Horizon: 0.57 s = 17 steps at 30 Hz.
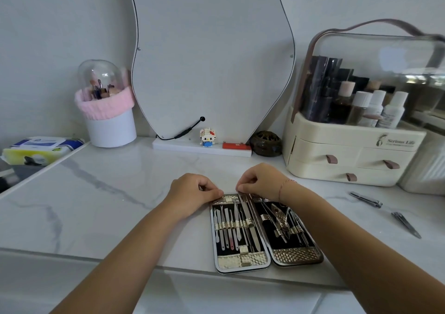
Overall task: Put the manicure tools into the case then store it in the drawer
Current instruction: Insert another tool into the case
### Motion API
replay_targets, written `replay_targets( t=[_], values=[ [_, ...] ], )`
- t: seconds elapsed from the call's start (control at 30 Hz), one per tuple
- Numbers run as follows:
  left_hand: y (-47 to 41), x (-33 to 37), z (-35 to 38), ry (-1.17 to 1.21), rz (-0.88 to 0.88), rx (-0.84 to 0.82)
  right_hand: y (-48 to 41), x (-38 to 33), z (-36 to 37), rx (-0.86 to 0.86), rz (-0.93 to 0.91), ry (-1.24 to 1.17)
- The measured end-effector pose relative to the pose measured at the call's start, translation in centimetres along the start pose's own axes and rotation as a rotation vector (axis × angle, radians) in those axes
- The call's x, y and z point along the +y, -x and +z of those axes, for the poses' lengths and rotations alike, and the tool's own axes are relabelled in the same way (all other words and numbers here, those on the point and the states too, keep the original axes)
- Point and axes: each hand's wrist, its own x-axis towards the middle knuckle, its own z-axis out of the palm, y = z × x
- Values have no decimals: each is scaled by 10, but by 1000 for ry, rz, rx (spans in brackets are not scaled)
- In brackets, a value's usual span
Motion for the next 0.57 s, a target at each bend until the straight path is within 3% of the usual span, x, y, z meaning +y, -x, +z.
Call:
replay_targets(
  t=[0.2, 0.57],
  values=[
    [1, 1, 0, 6, 4, -2, -2, 3, 3, 40, 30, -11],
    [1, 1, 0, 6, 3, -1, -7, -1, 1, -43, 94, -18]
  ],
)
